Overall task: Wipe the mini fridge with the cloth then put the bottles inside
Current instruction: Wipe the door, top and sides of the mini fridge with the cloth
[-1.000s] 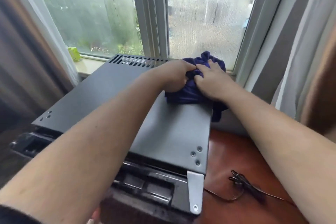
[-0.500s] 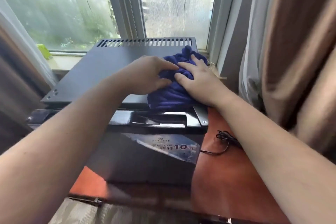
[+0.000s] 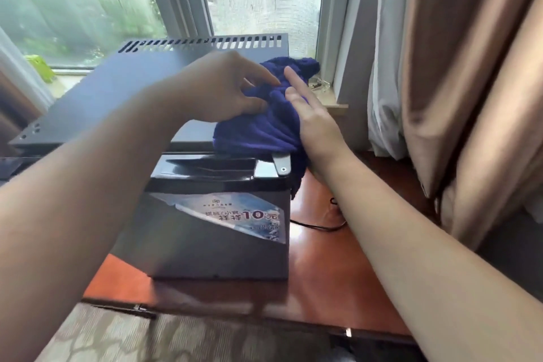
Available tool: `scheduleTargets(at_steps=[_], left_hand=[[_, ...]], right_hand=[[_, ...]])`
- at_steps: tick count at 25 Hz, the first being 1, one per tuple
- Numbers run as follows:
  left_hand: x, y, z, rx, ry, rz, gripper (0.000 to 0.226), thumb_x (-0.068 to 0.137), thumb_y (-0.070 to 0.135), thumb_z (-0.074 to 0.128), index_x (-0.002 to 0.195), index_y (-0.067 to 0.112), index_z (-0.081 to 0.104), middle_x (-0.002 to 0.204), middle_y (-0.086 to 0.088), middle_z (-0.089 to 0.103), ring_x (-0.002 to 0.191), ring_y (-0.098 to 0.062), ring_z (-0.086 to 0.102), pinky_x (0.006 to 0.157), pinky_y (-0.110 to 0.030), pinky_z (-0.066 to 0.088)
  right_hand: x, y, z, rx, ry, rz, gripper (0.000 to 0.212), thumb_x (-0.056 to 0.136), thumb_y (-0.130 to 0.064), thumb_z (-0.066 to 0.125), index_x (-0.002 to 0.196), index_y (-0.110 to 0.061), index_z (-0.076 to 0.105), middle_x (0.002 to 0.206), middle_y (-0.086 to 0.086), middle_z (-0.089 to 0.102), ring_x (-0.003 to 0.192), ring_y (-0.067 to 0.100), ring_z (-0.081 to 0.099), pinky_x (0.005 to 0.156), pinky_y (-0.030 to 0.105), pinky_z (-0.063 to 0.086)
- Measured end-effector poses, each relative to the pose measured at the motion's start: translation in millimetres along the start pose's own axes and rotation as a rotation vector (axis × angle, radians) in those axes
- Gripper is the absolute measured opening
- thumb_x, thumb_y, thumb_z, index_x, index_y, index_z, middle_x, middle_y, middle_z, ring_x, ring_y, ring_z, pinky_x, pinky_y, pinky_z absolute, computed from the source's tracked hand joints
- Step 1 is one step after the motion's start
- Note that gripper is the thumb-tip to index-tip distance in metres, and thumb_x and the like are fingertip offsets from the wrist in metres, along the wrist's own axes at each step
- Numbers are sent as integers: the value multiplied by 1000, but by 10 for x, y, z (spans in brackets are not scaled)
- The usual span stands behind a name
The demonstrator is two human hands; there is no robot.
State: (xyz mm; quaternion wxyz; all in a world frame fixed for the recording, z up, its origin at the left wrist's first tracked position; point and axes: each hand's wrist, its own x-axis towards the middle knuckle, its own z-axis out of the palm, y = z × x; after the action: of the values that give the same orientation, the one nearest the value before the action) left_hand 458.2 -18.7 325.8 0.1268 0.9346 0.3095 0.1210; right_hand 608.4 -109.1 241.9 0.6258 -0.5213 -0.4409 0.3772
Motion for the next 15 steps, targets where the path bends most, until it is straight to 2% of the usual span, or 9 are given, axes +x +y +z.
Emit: scheduleTargets(at_steps=[1, 4, 7, 9, 10, 11, 12, 13, 15], left_hand=[[71, 51, 3, -7, 0, -26, 43, 85, 31, 78, 126, 42, 70, 101, 28, 68, 98, -6, 66, 81, -15, 42], [312, 247, 19, -6, -45, -114, 43, 86, 29, 80, 125, 44, 70, 111, 16, 70, 106, -10, 65, 86, -22, 41], [458, 494, 3, 13, -141, -188, 42, 84, 27, 82, 121, 44, 71, 112, 3, 66, 97, -13, 64, 94, -35, 47], [603, 675, 89, 18, -212, -252, 42, 78, 29, 89, 116, 40, 74, 116, 4, 65, 91, 0, 65, 94, -32, 47], [677, 740, 137, 47, -225, -306, 42, 75, 29, 91, 112, 38, 75, 115, 5, 66, 93, 1, 65, 91, -29, 45], [750, 801, 209, 120, -248, -366, 41, 73, 26, 92, 109, 38, 75, 114, 5, 68, 98, -5, 65, 89, -26, 41], [831, 865, 281, 264, -320, -354, 40, 74, 23, 90, 108, 38, 76, 114, 5, 69, 102, -13, 64, 87, -24, 37], [927, 885, 358, 419, -422, -306, 41, 76, 20, 87, 111, 38, 76, 115, 6, 69, 104, -17, 62, 86, -22, 35], [1042, 1008, 522, 663, -659, -256, 48, 79, 24, 82, 123, 40, 72, 122, 10, 68, 108, -19, 61, 92, -24, 42]], right_hand=[[39, 74, -42, 53, 18, -1, 44, 104, -32, 46, 148, -34, 46, 148, -17, 46, 127, -15, 44, 107, 8, 32], [161, 347, -203, 100, 9, 7, 47, 108, -34, 39, 154, -36, 35, 159, -8, 37, 146, 4, 32, 123, 33, 23], [110, 583, -183, 84, -8, 37, 48, 109, -32, 35, 156, -34, 29, 163, -3, 31, 151, 14, 26, 123, 46, 24], [33, 721, -170, 156, -8, 75, 51, 108, -25, 39, 157, -28, 27, 167, 0, 20, 155, 13, 13, 126, 39, 14], [-6, 772, -150, 176, -23, 98, 52, 108, -26, 39, 158, -30, 24, 168, -2, 15, 154, 8, 6, 126, 29, 8], [-47, 829, -140, 179, -47, 115, 53, 108, -30, 39, 158, -34, 22, 169, -5, 10, 153, 1, 0, 121, 16, 3], [-76, 903, -126, 182, -74, 125, 54, 107, -34, 38, 158, -38, 20, 169, -7, 6, 151, -5, -5, 115, 6, 0], [-98, 992, -139, 184, -97, 132, 54, 107, -38, 37, 157, -41, 18, 169, -9, 3, 147, -11, -9, 111, 1, -1], [-153, 1191, -156, 190, -116, 153, 55, 106, -44, 35, 156, -49, 14, 168, -15, -1, 137, -23, -16, 114, 8, 0]])
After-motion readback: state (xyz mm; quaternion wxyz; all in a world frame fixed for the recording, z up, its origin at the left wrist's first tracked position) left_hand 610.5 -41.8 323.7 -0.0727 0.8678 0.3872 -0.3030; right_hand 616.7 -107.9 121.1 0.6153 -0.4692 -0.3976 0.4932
